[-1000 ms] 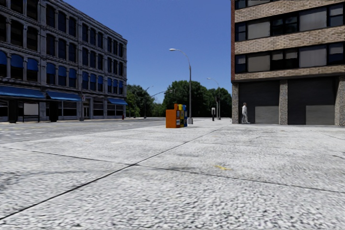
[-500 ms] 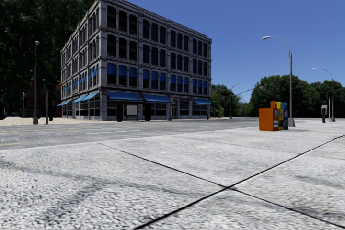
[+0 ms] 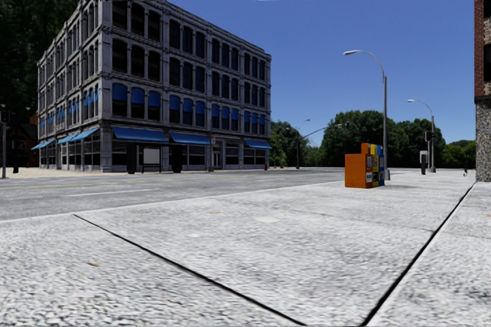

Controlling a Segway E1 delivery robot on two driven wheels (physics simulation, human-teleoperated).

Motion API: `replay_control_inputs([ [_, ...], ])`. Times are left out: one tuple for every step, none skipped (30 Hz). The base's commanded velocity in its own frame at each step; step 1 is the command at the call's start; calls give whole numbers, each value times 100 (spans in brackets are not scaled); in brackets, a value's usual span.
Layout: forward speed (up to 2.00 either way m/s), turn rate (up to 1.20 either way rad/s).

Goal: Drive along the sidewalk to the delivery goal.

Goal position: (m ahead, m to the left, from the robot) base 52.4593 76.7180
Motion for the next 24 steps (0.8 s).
replay_control_inputs([
  [200,-34],
  [200,-2],
  [200,-2],
  [200,-1],
  [200,-1],
  [200,-1],
  [200,-1],
  [200,-1],
  [200,-4],
  [200,-55],
  [200,-120],
  [200,-108],
  [200,-59],
  [200,0],
  [200,0],
  [200,-2],
  [200,-113],
  [200,-117],
  [200,-118],
  [200,-120],
  [200,-120],
  [200,-120],
  [200,-84],
  [200,0],
])
